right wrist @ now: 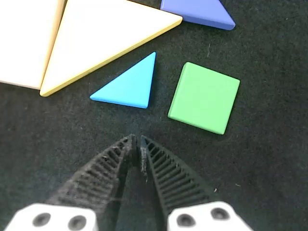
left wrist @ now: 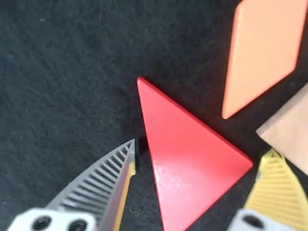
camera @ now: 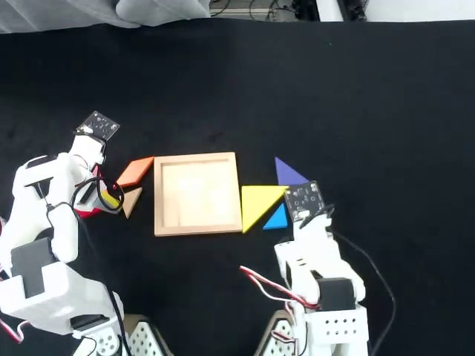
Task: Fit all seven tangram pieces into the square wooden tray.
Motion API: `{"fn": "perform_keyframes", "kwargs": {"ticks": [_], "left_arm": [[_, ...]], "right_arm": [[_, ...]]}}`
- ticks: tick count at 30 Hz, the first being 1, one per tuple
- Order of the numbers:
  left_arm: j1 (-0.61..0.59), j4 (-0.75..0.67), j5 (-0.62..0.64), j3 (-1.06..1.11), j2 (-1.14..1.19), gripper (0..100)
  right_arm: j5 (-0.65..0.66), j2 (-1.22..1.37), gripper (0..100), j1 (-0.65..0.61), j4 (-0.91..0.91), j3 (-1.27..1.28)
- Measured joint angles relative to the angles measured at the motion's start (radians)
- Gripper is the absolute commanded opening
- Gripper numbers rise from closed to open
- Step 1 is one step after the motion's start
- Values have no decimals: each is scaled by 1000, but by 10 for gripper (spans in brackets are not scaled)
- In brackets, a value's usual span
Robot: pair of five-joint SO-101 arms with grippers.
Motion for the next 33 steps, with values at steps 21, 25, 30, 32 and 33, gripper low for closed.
{"fn": "perform_keyframes", "kwargs": {"ticks": [21, 25, 30, 32, 33], "left_arm": [[18, 78, 0, -6, -5, 149], [20, 181, 0, -38, -57, 152], [25, 479, 31, -126, -253, 152], [32, 554, 103, -152, -344, 152], [40, 588, 149, -166, -388, 152]], "right_arm": [[0, 0, 12, 0, 0, 0], [0, 0, 12, 0, 0, 0], [0, 0, 12, 0, 0, 0], [0, 0, 12, 0, 0, 0], [0, 0, 12, 0, 0, 0]]}}
